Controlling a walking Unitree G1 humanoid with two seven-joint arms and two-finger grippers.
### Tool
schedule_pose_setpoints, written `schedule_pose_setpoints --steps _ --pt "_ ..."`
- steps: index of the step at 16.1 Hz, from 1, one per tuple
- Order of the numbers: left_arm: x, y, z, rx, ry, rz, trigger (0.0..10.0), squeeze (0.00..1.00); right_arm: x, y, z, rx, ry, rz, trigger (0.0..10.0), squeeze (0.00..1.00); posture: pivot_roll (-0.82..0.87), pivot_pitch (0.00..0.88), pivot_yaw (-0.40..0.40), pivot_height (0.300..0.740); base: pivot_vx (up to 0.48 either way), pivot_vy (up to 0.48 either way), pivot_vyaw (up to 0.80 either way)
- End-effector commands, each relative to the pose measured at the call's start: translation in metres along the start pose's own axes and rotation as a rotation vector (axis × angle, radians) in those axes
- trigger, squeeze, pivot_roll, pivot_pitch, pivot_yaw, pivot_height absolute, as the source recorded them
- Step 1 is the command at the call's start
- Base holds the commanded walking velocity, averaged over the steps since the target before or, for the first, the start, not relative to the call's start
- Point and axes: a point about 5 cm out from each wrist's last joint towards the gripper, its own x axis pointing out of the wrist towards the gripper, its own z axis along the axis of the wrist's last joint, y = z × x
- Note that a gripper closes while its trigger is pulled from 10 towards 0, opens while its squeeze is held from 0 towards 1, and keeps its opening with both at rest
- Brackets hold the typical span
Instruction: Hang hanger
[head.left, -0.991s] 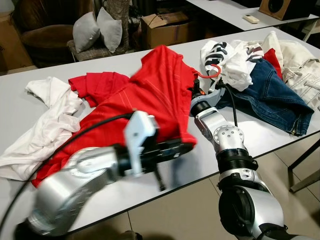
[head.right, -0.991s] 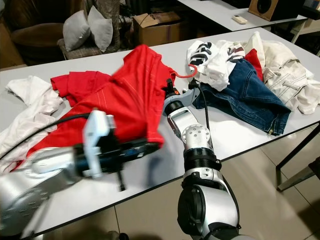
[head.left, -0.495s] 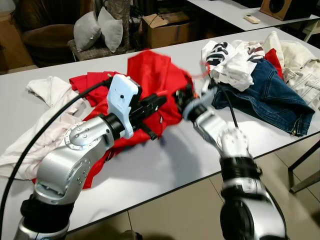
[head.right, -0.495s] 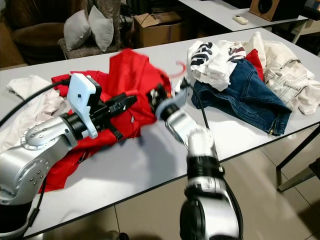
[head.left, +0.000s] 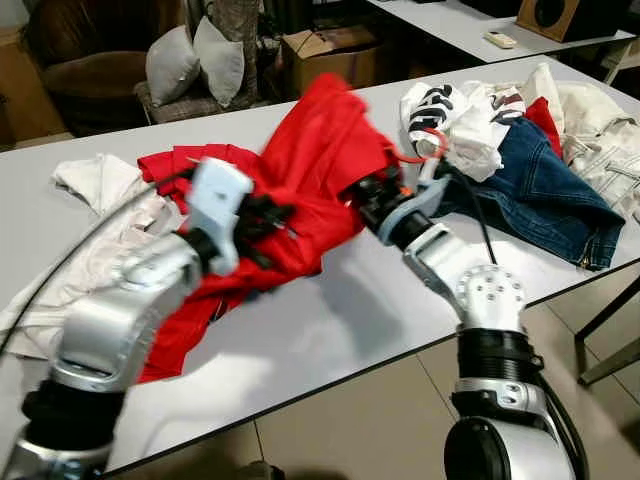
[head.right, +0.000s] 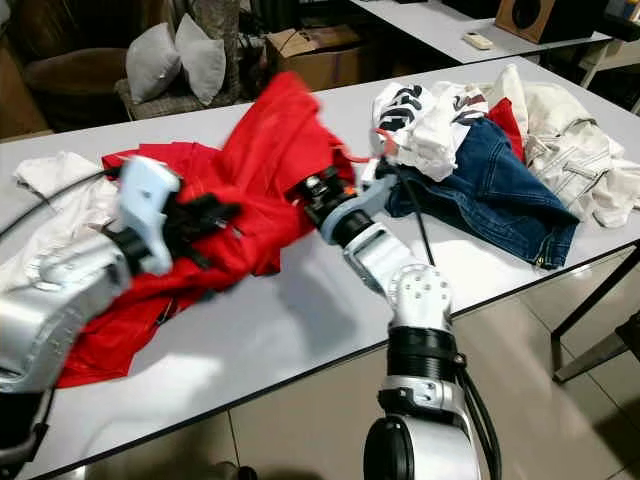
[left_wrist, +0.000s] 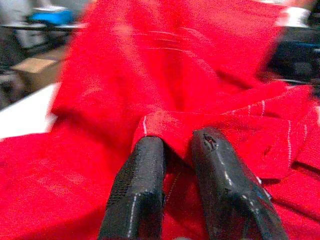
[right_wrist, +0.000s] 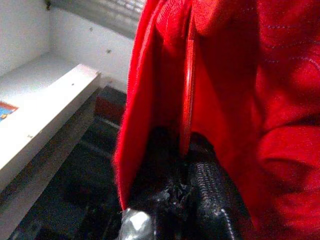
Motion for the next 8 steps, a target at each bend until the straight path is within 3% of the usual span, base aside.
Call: schedule_pose_setpoints --steps 1,3,5,7,8 --pt "-0.007 0.019 0.012 0.02 -0.044 0.081 10.0 1.0 -0.008 -0.001 0.008 -0.003 -0.038 -0.014 10.0 0.0 -0.12 0.0 0.066 0.74 0.0 0.0 0.0" --pt "-0.016 0.031 0.022 -0.044 -0.114 0.129 10.0 1.0 -0.015 -0.002 0.016 -0.069 -0.053 -0.05 10.0 0.0 -0.12 0.0 0.061 0.74 0.0 0.0 0.0" --pt "-0.018 0.037 0.015 -0.107 -0.109 0.125 10.0 1.0 -0.021 -0.001 0.018 -0.083 -0.051 -0.063 10.0 0.0 -0.12 0.0 0.053 0.74 0.0 0.0 0.0" --pt "-0.017 0.039 0.009 -0.112 -0.094 0.121 10.0 1.0 -0.023 -0.002 0.019 -0.106 -0.058 -0.076 10.0 0.0 -0.12 0.0 0.053 0.74 0.0 0.0 0.0" --pt "-0.017 0.039 0.008 -0.133 -0.097 0.125 10.0 0.0 -0.025 -0.003 0.019 -0.109 -0.061 -0.081 10.0 0.0 -0.12 0.0 0.054 0.74 0.0 0.0 0.0"
